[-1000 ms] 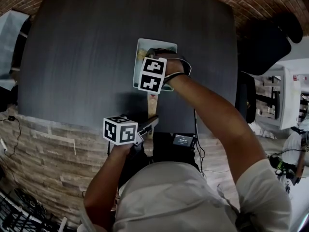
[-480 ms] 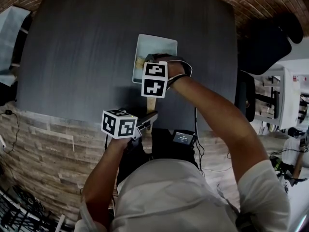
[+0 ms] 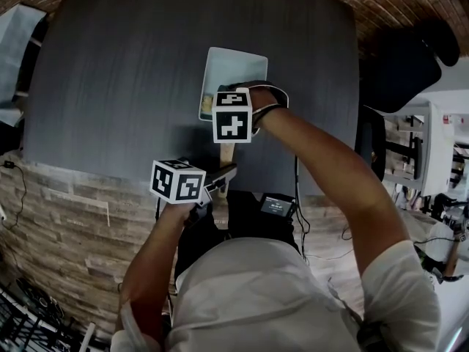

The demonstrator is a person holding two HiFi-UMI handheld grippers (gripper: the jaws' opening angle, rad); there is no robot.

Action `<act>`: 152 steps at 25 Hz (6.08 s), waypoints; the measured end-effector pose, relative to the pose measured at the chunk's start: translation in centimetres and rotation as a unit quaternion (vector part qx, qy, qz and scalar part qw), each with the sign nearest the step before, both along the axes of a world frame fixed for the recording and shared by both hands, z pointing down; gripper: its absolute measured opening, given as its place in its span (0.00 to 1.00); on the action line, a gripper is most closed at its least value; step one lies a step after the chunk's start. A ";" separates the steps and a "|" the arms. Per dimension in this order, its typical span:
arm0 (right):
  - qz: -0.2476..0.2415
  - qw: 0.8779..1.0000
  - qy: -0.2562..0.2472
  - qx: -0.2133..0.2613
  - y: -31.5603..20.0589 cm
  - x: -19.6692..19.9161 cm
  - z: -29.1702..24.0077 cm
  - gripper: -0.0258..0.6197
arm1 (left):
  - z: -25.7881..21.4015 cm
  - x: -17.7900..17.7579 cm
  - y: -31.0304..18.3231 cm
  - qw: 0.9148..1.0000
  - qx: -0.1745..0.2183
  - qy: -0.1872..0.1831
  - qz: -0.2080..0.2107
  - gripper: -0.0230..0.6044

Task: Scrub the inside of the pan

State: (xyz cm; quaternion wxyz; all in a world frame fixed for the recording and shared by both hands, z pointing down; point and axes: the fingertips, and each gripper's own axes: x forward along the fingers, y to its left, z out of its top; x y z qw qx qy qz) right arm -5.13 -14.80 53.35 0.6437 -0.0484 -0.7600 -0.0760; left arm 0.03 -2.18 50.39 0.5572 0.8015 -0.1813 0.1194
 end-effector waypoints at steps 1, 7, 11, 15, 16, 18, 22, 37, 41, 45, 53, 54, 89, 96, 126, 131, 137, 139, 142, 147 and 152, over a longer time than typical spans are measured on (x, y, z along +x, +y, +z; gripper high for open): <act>-0.003 1.000 0.001 -0.010 0.3 -0.1 0.0 0.11 | 0.0 0.0 0.0 1.000 0.000 0.000 0.000 0.27; -0.002 0.998 -0.003 -0.062 1.0 -0.2 -0.2 0.10 | 0.0 0.0 0.0 1.000 -0.002 0.001 -0.001 0.27; 0.018 0.993 -0.003 -0.114 1.1 0.4 -0.5 0.10 | 0.0 0.0 -0.1 1.000 -0.006 0.000 -0.004 0.27; 0.041 0.984 -0.014 -0.175 1.5 0.4 -0.7 0.10 | 0.0 -0.2 -0.1 1.000 -0.013 0.000 -0.012 0.26; 0.048 0.981 -0.016 -0.187 1.6 0.4 -0.8 0.10 | 0.0 -0.2 0.0 1.000 -0.014 0.000 -0.014 0.26; 0.059 0.976 -0.020 -0.208 1.8 0.5 -0.8 0.10 | 0.0 -0.2 -0.1 1.000 -0.015 0.002 -0.019 0.26; 0.082 0.967 -0.030 -0.241 1.8 0.5 -1.1 0.10 | 0.0 -0.3 -0.1 1.000 -0.016 0.003 -0.025 0.26; 0.107 0.955 -0.129 -0.246 1.5 0.1 -6.7 0.10 | 0.2 -0.4 -0.1 0.999 -0.018 0.005 -0.049 0.26; 0.115 0.970 -0.139 -0.165 -1.4 1.1 -7.6 0.10 | 0.2 -0.5 -0.1 0.998 -0.017 0.002 -0.054 0.26; 0.129 0.981 -0.122 -0.076 -5.0 2.9 -7.1 0.10 | 0.1 -0.5 -0.2 0.998 -0.018 0.003 -0.060 0.26; 0.122 0.984 -0.063 0.110 -11.4 6.0 -5.6 0.10 | 0.0 -0.5 -0.3 0.996 -0.024 0.012 -0.083 0.25; 0.118 0.983 -0.054 0.128 -12.0 6.2 -5.4 0.10 | 0.0 -0.6 -0.4 0.996 -0.025 0.013 -0.087 0.25; 0.076 0.987 0.015 0.143 -8.7 8.5 -1.1 0.10 | 0.4 -2.2 -1.1 0.960 -0.068 0.000 -0.270 0.23; 0.100 0.991 0.002 0.094 -5.9 7.8 -1.0 0.10 | 0.4 -2.5 -1.2 0.957 -0.068 -0.002 -0.280 0.23; 0.319 0.932 -0.081 -0.155 0.7 7.1 -0.8 0.10 | 0.4 -2.8 -1.7 0.954 -0.063 -0.009 -0.294 0.23; 0.383 0.891 -0.106 -0.221 1.0 6.9 -0.9 0.10 | 0.5 -2.6 -1.5 0.956 -0.063 -0.009 -0.286 0.23; 0.417 0.864 -0.135 -0.248 0.8 6.9 -1.6 0.10 | 0.4 -2.5 -1.6 0.959 -0.062 -0.009 -0.277 0.23; 0.426 0.855 -0.149 -0.254 0.8 6.8 -2.2 0.10 | 0.4 -2.5 -1.5 0.960 -0.062 -0.007 -0.273 0.23; 0.433 0.844 -0.178 -0.261 0.7 6.7 -3.6 0.10 | 0.3 -2.4 -1.5 0.962 -0.060 -0.005 -0.265 0.23; 0.431 0.830 -0.238 -0.263 0.6 6.6 -6.3 0.10 | 0.3 -2.2 -1.4 0.970 -0.047 -0.003 -0.237 0.23; 0.452 0.821 -0.284 -0.203 -2.1 8.8 -8.6 0.10 | 0.0 -1.7 -1.5 0.980 -0.037 0.003 -0.194 0.29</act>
